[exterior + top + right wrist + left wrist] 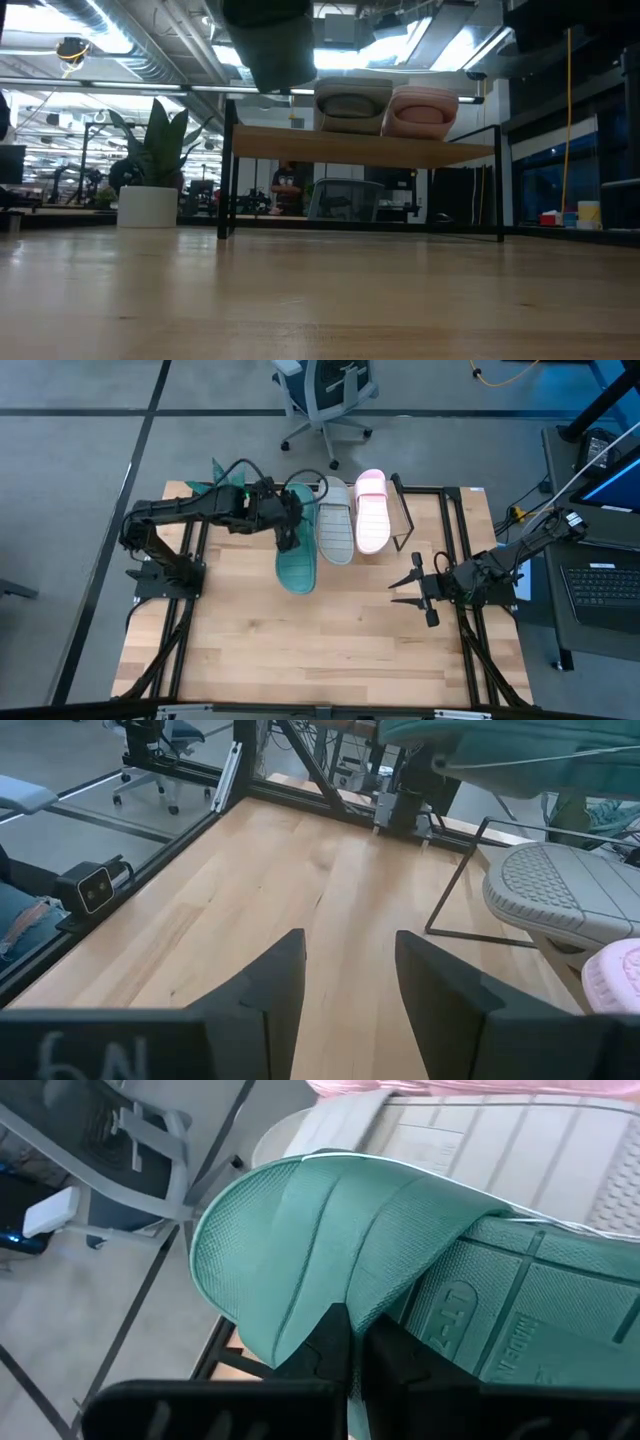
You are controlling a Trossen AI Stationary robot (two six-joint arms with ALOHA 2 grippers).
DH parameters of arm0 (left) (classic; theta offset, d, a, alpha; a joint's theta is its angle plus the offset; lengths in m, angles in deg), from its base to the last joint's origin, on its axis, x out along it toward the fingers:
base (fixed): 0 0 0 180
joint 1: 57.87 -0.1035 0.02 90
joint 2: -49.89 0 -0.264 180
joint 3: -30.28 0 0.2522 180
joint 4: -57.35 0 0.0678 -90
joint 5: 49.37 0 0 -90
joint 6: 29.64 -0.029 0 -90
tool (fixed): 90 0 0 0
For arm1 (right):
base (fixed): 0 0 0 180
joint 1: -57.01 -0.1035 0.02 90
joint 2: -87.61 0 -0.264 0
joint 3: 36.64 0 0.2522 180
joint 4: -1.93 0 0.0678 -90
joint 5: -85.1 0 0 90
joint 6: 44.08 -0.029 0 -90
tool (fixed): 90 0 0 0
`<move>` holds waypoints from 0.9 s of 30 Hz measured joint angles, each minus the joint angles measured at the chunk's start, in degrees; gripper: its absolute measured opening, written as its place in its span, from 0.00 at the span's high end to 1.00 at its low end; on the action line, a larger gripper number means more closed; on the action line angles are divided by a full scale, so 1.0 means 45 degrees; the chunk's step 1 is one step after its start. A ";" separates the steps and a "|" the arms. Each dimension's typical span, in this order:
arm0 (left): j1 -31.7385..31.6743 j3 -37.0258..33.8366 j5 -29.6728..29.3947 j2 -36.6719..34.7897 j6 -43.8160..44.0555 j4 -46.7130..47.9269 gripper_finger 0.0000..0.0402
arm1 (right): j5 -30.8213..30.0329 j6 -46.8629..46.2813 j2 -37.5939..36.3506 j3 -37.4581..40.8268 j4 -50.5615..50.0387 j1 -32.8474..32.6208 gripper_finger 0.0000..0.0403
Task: Pick and place slides into the shelf
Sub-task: Put the green pair of slides on the shelf
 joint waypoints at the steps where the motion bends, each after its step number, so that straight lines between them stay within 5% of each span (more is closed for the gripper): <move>1: -0.0111 0.0000 0.0005 0.0000 -0.0033 -0.0040 0.99 | 0.0000 0.0000 0.0000 0.0000 -0.0018 0.0000 0.61; 27: -0.1961 0.0000 0.0053 0.0005 -0.0688 -0.0374 0.99 | -0.0002 0.0010 0.0005 0.0000 -0.0151 0.0002 0.61</move>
